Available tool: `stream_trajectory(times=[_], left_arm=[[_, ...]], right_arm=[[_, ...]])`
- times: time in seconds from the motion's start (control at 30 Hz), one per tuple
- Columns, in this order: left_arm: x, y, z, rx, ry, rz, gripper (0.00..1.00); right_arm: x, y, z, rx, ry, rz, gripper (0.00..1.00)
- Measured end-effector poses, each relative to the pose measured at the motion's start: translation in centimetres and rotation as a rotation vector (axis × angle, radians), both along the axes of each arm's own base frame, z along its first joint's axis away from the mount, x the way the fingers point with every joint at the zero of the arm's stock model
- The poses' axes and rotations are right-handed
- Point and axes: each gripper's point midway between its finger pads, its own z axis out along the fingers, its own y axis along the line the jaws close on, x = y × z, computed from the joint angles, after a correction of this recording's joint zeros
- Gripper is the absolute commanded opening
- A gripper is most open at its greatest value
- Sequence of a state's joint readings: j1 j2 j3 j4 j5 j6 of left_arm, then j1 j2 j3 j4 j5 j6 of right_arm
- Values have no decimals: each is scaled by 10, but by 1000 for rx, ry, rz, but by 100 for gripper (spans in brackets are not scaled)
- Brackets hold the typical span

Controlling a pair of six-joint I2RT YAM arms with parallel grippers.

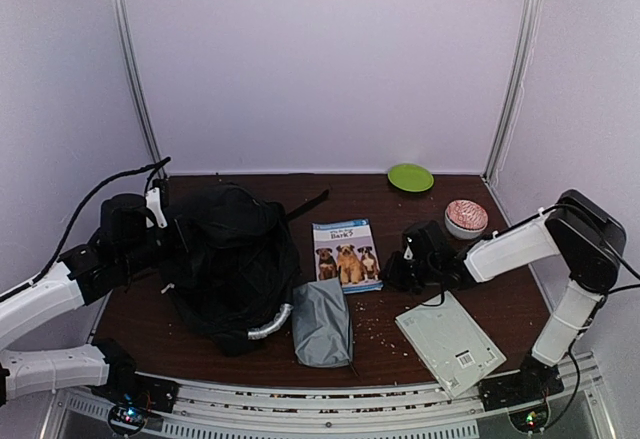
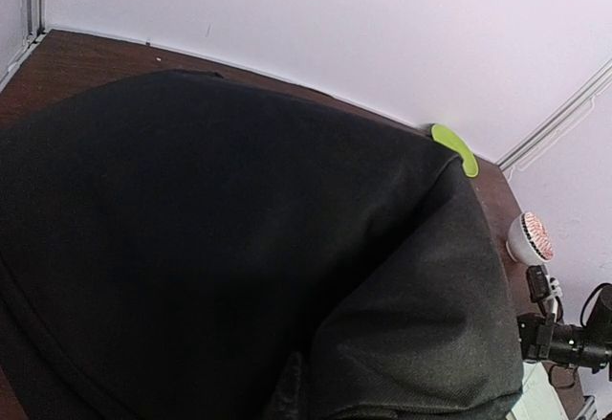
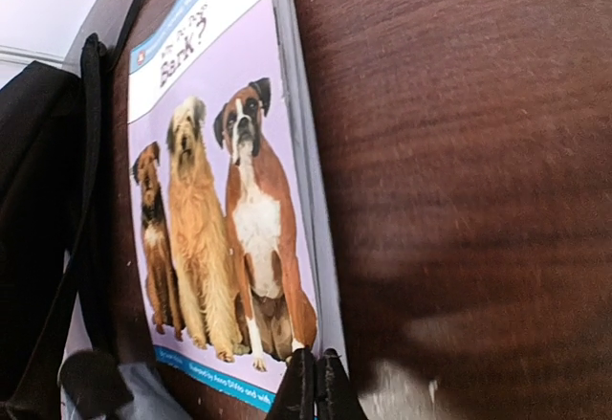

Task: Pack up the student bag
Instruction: Adjust the book at the center of the board.

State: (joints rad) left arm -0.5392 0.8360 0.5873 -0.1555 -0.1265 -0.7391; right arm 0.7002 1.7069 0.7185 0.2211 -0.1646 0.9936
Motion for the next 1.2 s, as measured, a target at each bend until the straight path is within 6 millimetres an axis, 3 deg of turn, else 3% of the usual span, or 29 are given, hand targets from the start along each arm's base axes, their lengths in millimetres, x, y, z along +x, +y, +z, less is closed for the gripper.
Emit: stream_trajectory(times=[0.3,0.4,0.53,0.6,0.67,0.73,0.9,1.13,1.2], left_arm=[[0,0,0,0,1,0,0],[0,0,0,1,1,0,0],[0,0,-1,1,2,0,0],[0,0,-1,2,3,0,0],[0,0,-2,3,6,0,0],[0,0,-2,4,6,0,0],[0,0,-1,2,4,0,0],[-2,1,-1,1,2,0,0],[-3,2,-1,0,1,0,0]], right_arm=[[-18,-13,55,24,-91,29,0],[-30,-16,60,7,-99,57,0],[-45,-26,45,-62,-55,84,41],[-52,-33,35,-119,-28,104,54],[-56,-40,29,-174,-8,120,59],[-55,-43,29,-226,-1,138,61],[-27,-39,35,-272,-11,149,60],[-2,-44,-2,-305,79,153,55],[4,-40,-1,-288,72,160,52]])
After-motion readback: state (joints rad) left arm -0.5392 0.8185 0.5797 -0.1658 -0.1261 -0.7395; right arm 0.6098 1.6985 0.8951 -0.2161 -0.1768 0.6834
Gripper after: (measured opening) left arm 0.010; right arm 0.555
